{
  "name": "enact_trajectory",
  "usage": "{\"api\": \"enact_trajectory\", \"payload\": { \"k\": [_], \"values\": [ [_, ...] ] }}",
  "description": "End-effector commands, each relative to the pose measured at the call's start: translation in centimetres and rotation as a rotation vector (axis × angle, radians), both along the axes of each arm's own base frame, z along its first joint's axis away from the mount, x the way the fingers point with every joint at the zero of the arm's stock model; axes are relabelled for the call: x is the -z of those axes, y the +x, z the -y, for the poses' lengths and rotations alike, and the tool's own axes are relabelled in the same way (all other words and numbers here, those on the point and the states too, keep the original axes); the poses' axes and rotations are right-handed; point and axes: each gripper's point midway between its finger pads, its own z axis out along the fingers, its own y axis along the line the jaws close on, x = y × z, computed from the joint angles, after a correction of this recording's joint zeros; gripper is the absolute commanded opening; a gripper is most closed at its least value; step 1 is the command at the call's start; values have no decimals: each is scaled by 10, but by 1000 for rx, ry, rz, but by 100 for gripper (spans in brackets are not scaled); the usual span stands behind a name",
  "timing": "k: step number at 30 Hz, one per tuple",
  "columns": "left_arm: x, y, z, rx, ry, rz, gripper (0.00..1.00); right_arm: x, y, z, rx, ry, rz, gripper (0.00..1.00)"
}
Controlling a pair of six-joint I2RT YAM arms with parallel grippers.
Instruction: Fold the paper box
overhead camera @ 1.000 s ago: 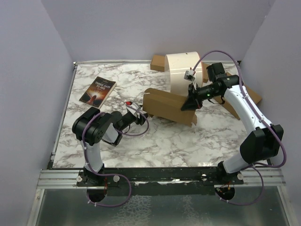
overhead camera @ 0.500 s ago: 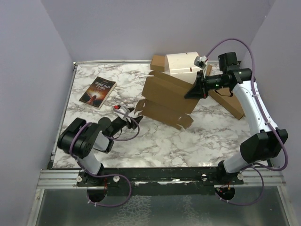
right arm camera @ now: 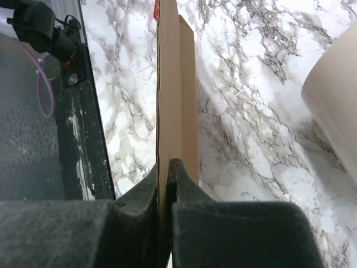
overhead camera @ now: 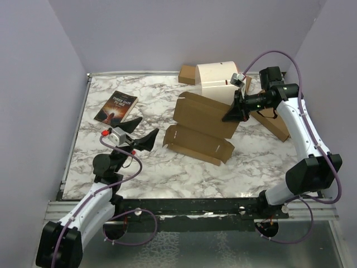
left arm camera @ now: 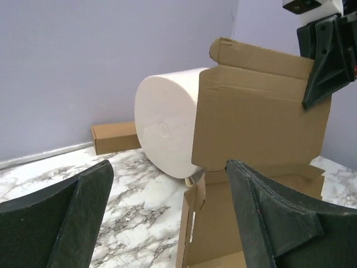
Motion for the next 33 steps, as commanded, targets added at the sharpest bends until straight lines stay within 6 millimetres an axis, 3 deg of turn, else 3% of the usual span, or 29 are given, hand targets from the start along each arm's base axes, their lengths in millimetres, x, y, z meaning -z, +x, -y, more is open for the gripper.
{"api": "enact_trajectory", "payload": {
  "k": [1,7,13,18,22,26,29,33],
  "values": [
    [41,4,-2,-22,20,-183,86,3,-3,6,-30,-38,69,1],
    [63,7,19,70,66,-237,77,8,-9,6,-74,-45,80,1],
    [68,-4,30,113,89,-218,78,7,-14,7,-86,-54,134,1],
    [87,-11,53,196,140,-299,79,3,-12,6,-89,-50,151,1],
    [105,-6,52,155,183,-380,78,0,-12,5,-89,-48,163,1],
    [117,1,48,106,216,-423,65,-1,-11,6,-83,-57,176,1],
    [118,5,49,95,219,-430,48,-3,-10,6,-86,-61,188,1],
    [114,11,49,82,216,-411,18,-6,-14,-2,-121,-68,215,1]
  ]
}}
